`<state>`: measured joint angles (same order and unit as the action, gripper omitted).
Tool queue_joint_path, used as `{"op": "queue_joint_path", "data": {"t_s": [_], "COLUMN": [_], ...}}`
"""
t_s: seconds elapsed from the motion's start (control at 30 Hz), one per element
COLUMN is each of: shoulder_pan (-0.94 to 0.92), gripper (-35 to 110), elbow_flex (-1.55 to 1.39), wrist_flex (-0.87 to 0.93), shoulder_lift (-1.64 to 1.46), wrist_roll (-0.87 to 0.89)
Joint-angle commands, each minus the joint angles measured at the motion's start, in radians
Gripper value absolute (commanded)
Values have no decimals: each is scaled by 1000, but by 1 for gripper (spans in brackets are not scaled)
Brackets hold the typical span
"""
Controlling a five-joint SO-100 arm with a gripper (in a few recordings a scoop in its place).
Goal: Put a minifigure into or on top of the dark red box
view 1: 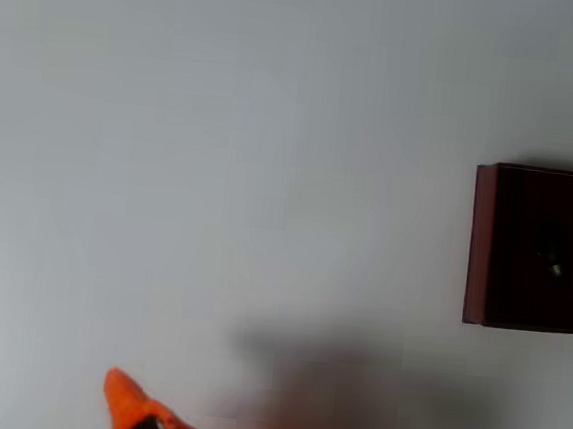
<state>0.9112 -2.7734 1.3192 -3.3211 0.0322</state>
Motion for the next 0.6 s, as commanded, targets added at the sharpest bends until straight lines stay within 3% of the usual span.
{"op": "queue_joint_path", "data": {"t_s": [0.0,0.17,0.57], "shoulder_pan": [121,212,199], "gripper": [0,0,0], "elbow_flex": [-120,-210,-281], "wrist_flex": [-41,-71,-97], "shoulder_lift": [-83,-89,-89], "wrist_roll": [67,104,127]}}
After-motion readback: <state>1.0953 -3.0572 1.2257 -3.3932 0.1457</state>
